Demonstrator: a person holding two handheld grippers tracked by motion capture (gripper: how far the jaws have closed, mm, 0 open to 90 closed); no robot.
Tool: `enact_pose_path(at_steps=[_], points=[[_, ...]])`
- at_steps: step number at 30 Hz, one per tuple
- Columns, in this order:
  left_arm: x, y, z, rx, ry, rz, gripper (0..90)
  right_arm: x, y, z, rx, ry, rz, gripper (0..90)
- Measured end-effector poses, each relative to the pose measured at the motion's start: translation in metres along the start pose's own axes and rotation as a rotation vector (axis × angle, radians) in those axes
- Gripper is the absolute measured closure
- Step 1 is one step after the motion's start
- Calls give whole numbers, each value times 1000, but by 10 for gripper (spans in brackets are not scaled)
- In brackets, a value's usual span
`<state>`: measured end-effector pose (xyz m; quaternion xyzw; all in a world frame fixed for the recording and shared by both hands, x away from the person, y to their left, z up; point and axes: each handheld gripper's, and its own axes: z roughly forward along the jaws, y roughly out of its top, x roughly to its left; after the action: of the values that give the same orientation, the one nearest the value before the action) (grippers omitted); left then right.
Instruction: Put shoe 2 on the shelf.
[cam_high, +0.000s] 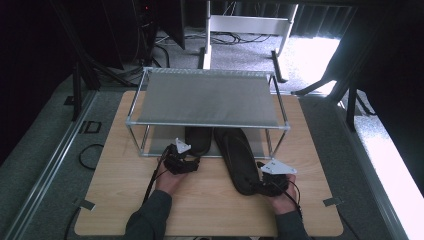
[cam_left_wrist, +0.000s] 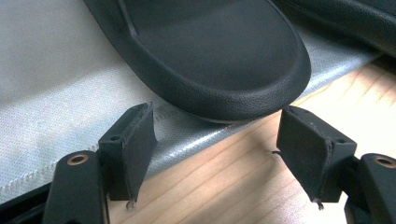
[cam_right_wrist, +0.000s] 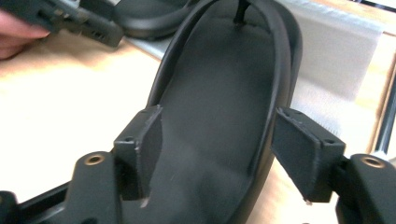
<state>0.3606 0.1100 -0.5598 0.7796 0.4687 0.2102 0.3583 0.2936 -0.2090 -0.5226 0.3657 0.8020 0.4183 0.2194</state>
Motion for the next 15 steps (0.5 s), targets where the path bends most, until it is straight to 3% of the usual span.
enact_pose_path(at_steps=[8,15], points=[[0,0,0,1,-1,-2,288,10,-12,-6,36,51,-20,233],[0,0,0,1,0,0,288,12,-23,-6,79,50,-36,228]])
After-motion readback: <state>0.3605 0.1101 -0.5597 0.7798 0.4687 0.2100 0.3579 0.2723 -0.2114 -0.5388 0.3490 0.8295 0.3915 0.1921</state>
